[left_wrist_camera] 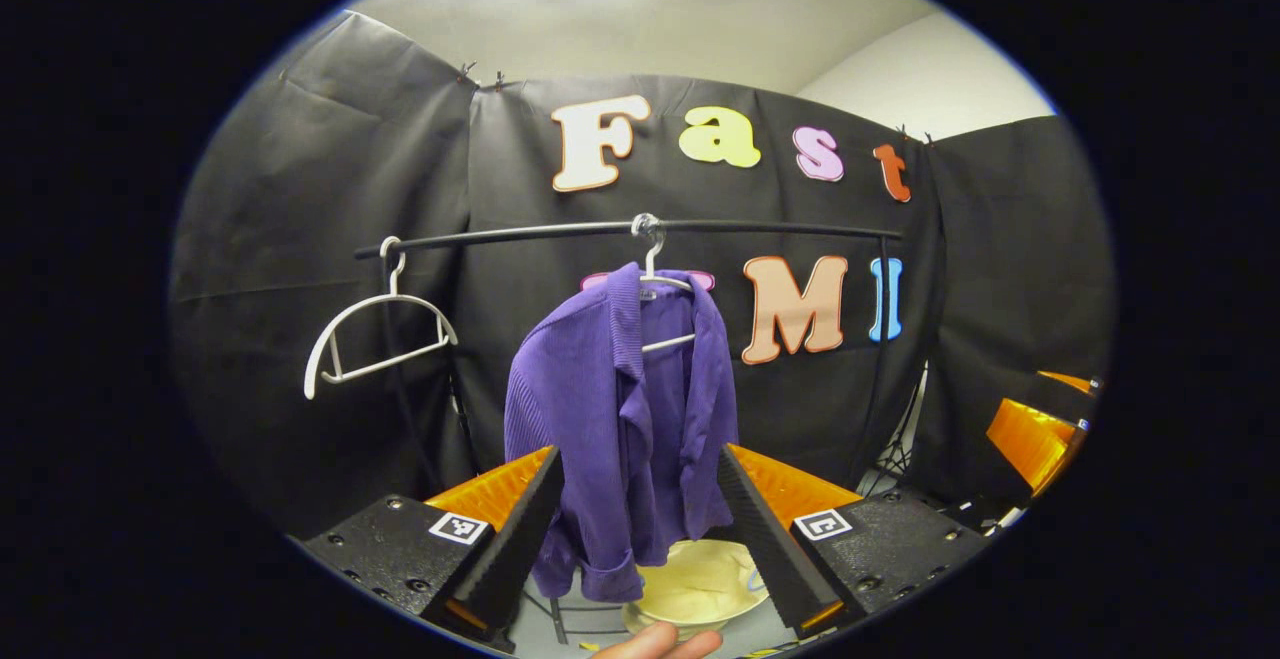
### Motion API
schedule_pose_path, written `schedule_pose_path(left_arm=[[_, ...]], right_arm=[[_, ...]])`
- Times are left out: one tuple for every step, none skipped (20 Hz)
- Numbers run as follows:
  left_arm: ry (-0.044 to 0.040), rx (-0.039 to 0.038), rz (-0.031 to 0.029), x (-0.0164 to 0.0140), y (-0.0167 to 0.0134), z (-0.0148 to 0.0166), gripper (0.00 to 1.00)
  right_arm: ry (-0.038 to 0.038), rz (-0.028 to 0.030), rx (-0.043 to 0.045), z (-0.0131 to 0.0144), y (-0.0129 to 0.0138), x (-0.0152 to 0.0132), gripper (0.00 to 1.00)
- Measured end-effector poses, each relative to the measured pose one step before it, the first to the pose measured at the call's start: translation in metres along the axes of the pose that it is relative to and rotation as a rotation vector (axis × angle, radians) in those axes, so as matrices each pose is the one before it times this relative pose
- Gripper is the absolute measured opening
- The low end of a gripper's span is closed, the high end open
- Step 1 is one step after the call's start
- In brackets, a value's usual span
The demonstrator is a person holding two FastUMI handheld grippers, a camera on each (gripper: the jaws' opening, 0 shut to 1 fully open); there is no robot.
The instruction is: Grasp the clothes on the hanger with both hands and then place them into the laundry hamper below.
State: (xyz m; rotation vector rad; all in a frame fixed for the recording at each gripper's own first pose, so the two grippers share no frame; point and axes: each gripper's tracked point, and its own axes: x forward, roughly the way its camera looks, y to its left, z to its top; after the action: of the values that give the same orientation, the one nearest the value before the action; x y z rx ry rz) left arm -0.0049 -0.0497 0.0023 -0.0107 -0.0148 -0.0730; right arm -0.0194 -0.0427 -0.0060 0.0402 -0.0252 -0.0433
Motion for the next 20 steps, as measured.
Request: schedule_pose_path(left_arm=[[0.01053,0.00126,-0.00243,-0.00029,-0.00441,-0.00357,0.96],[0.00075,0.00017,0.0018,-0.00007,-0.00274,0.00065,0.96],[-0.00749,0.00044,0.00393,0.0001,-0.00068,0.00341,0.96],[-0.00875,0.00041,0.00574,0.00028,0.00016,0.00302,0.96],[-0.01051,0.00056,0.00365,0.00165,-0.00125,0.00115,0.96],[-0.00489,0.00351,0.00752,0.00195,-0.00001,0.00002,0.96],[0.00272,0.00687,0.0091,0.00279,-0.00031,-0.00395,0.95],[0.00095,0.00877,0.01135,0.00389,-0.00044,-0.00327,0.96],[-0.00519,0.00895,0.01406,0.00339,0.00218,-0.00022,0.95],[-0.01067,0.00758,0.01449,0.00486,0.00282,-0.00002,0.95],[-0.01219,0.00145,0.01325,0.00445,0.00312,0.0002,0.95],[-0.00812,0.00138,0.01572,0.00633,0.00251,-0.0012,0.96],[-0.00475,0.00794,0.01978,0.00895,0.00228,-0.00277,0.96],[-0.00261,0.01182,0.01808,0.00707,0.00265,-0.00251,0.95],[-0.00004,0.0056,0.01648,0.00881,0.00183,-0.00406,0.95],[0.00339,-0.00499,0.00583,0.00793,-0.00107,-0.00504,0.96],[0.00434,-0.01322,0.00616,0.01478,-0.0012,-0.00477,0.95],[0.00856,-0.01032,0.00318,0.01406,-0.00365,-0.00656,0.96],[0.01343,-0.00758,0.00445,0.01235,-0.00263,-0.00797,0.96],[0.01127,-0.00928,0.00385,0.01244,-0.00195,-0.00751,0.96]], right_arm=[[0.01095,0.00048,0.00314,-0.00147,-0.00339,0.00041,0.98],[0.0,-0.00077,0.00123,0.00163,-0.00294,0.00017,0.99],[-0.00674,0.00024,0.00137,0.00291,-0.00265,0.00228,0.99],[-0.00649,0.00047,0.00031,0.0021,-0.00125,0.00314,0.99],[0.00061,0.00421,0.00002,-0.00099,0.00009,0.00276,0.99],[0.00359,0.00807,0.00228,-0.0014,0.00084,0.00418,0.99],[0.00425,0.00883,0.00319,-0.00252,0.0015,0.00403,0.99],[0.00281,0.00641,0.00237,-0.00203,0.00083,0.00476,0.99],[-0.00012,0.00712,0.0019,-0.00241,0.00057,0.00568,0.99],[0.00243,0.00863,0.00408,-0.00297,0.00236,0.00698,0.99],[0.00325,0.01413,0.00908,-0.00477,0.00397,0.00815,0.99],[0.00717,0.01496,0.00995,-0.00419,0.005,0.00902,0.94],[0.0166,0.01159,0.01038,-0.00718,0.00348,0.01116,0.94],[0.00865,0.00497,0.00257,-0.0038,0.00228,0.01058,0.98],[0.00373,0.00087,-0.00486,-0.00164,0.00121,0.01146,1.0],[0.00194,0.00113,-0.01083,-0.00168,0.00139,0.01213,1.0],[0.00478,-0.00057,-0.01407,-0.00351,0.00327,0.01135,1.0],[0.00725,-0.00038,-0.01573,-0.0029,0.00196,0.01209,0.99],[0.00552,-0.00384,-0.01384,-0.00194,0.00203,0.01331,0.99],[0.00565,-0.00224,-0.00481,-0.00189,0.00041,0.01124,1.0]])
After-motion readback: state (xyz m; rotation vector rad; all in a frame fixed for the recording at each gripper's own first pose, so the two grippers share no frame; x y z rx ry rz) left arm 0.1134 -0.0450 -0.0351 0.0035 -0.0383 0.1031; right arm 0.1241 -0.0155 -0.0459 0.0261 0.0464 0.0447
